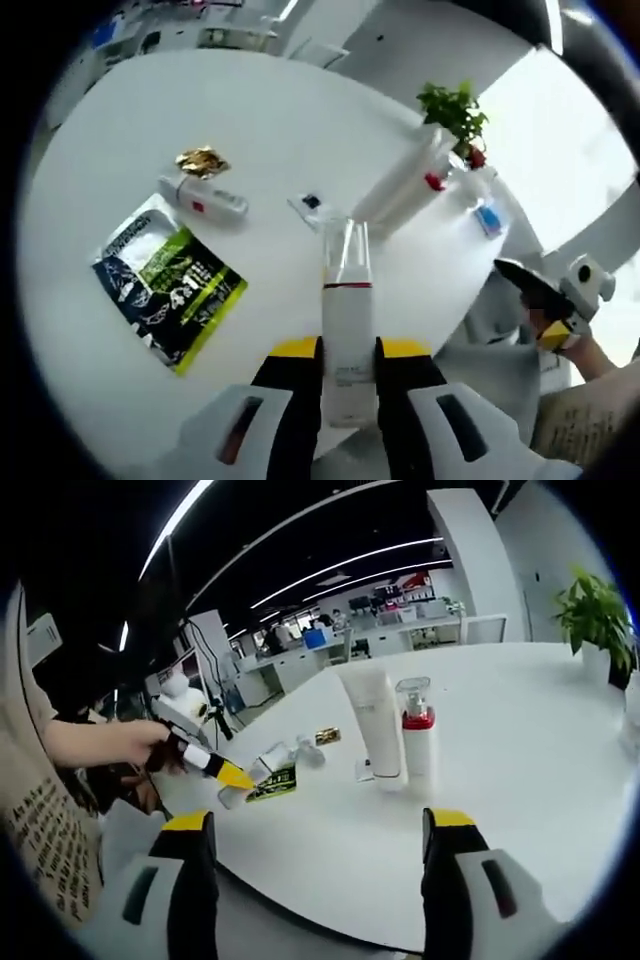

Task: Arrange the skincare products in the storage area until every visible bottle or jar stands upright without overlapping.

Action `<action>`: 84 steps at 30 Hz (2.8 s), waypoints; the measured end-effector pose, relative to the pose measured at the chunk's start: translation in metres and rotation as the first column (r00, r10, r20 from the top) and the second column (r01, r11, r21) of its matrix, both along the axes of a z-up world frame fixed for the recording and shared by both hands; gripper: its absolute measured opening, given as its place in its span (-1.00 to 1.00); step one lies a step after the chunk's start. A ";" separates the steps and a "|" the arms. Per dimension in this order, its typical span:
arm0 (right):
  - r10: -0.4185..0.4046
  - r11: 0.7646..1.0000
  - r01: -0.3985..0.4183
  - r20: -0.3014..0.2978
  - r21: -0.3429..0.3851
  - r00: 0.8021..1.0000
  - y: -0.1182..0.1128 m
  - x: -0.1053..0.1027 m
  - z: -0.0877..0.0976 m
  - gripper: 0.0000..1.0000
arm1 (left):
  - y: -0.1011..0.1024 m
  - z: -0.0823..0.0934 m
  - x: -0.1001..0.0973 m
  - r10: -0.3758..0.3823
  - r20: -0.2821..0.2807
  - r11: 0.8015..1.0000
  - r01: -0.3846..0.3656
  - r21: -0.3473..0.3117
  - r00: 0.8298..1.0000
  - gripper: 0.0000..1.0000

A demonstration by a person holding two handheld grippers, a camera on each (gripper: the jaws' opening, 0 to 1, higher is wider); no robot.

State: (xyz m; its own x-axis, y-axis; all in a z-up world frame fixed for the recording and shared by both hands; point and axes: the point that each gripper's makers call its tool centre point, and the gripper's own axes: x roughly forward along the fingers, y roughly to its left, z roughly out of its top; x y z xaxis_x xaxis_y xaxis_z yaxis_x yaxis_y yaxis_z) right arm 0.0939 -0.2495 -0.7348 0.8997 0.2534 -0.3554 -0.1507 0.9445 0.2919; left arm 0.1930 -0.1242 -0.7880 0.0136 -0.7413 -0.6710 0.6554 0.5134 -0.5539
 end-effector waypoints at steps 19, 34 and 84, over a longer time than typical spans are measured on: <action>0.195 0.958 -0.224 0.168 0.179 0.966 0.055 0.027 0.056 0.48 | -0.027 0.089 -0.060 -0.193 0.014 0.898 0.183 -0.400 0.981 -0.68; 0.300 0.872 -0.385 0.291 0.302 0.909 0.094 0.029 0.103 0.05 | -0.026 0.143 -0.097 -0.259 0.037 0.748 0.224 -0.624 0.965 -0.67; 0.014 0.997 -0.027 0.174 0.074 0.985 0.095 0.035 0.128 -0.62 | -0.032 0.133 -0.073 -0.020 0.577 0.974 0.145 -0.172 0.817 -0.65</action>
